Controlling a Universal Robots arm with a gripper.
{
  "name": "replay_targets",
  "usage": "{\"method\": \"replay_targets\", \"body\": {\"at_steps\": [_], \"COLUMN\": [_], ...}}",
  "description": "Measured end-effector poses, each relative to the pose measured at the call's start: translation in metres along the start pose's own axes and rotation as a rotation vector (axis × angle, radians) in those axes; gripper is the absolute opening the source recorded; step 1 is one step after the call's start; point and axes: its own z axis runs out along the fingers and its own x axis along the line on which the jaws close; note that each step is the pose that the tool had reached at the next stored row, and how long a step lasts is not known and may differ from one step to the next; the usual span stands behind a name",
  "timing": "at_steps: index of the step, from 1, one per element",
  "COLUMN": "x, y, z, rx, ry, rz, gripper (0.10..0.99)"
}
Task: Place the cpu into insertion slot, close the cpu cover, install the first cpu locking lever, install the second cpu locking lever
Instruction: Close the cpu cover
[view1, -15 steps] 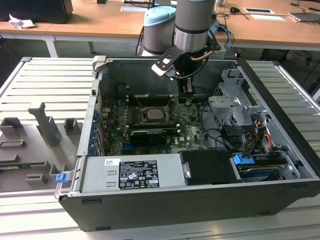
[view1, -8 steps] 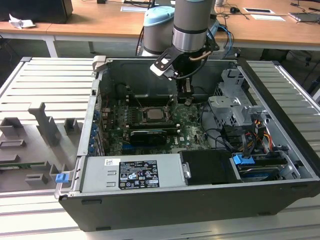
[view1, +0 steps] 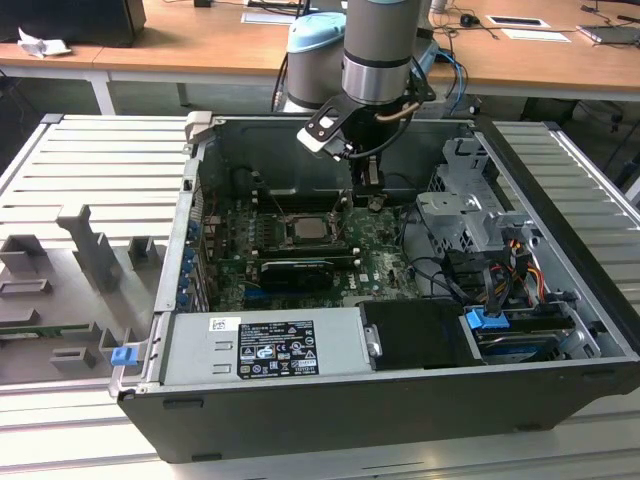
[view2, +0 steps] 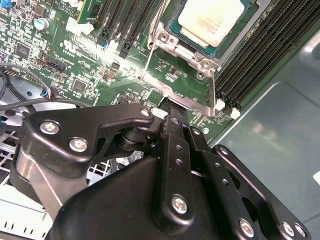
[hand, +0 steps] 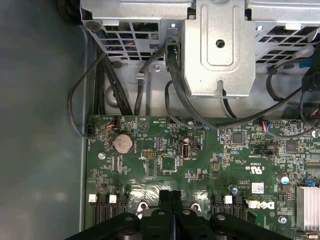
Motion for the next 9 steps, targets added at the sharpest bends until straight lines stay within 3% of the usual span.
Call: {"method": "replay_targets", "body": {"at_steps": [9], "x": [0.0001], "y": [-0.0035], "z": [0.0], "rx": [0.0], "ry": [0.0], "rz": [0.0], "gripper": [0.106]}}
